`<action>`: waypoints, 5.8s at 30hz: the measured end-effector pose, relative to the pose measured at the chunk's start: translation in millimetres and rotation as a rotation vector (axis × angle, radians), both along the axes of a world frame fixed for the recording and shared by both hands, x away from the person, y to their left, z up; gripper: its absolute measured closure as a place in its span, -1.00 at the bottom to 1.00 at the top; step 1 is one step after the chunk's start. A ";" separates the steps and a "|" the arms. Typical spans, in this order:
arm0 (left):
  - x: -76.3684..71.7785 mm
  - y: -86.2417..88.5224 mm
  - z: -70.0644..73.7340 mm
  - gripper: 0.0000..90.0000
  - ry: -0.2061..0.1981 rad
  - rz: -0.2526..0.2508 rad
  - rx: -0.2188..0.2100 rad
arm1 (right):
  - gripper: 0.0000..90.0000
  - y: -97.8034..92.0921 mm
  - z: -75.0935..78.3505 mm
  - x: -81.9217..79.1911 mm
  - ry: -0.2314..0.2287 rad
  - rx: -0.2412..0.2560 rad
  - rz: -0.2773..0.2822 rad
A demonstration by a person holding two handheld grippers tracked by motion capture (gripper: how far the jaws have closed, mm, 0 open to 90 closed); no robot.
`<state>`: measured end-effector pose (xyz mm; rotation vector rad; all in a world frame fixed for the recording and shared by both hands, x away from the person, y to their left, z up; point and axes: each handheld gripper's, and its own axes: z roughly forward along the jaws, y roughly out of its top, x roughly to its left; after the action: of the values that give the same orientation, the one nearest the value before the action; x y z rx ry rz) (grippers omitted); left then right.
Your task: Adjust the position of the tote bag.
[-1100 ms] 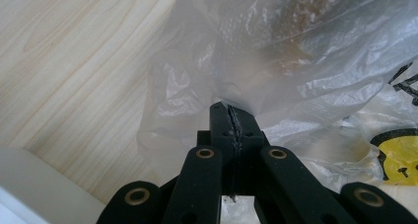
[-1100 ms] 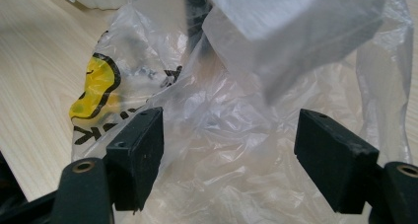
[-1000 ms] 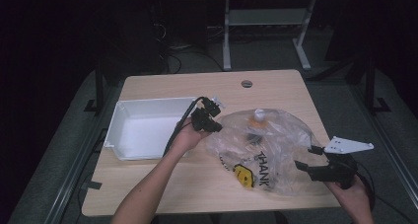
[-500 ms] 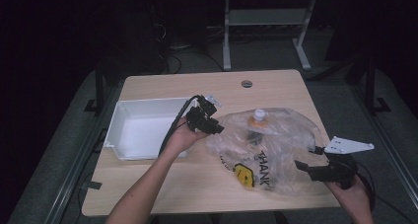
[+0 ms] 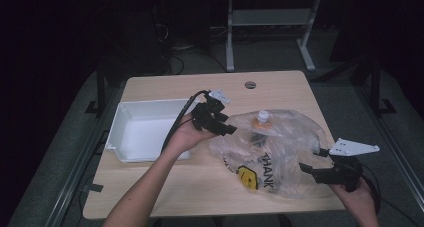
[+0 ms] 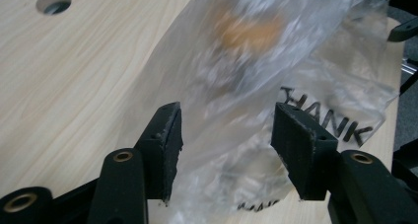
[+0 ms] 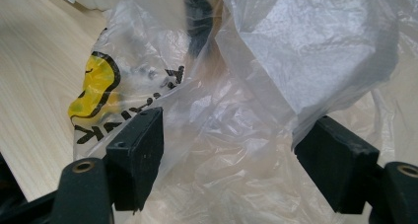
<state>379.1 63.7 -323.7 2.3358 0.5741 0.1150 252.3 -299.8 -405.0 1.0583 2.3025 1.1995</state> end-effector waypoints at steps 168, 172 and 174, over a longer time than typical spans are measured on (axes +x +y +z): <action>-47.9 20.8 -7.6 -0.01 -0.019 -0.127 -0.101 | 0.99 151.4 33.7 68.5 -0.016 -0.099 0.272; -50.7 20.6 -6.3 -0.04 -0.017 -0.138 -0.107 | 0.99 153.6 29.7 73.1 -0.003 -0.095 0.266; -51.6 19.8 -6.0 -0.06 -0.011 -0.146 -0.113 | 0.99 154.3 28.0 74.9 0.006 -0.093 0.260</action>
<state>327.5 83.5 -329.7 2.2569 0.3927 0.0261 327.2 -145.5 -377.0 0.7486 2.5325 1.1673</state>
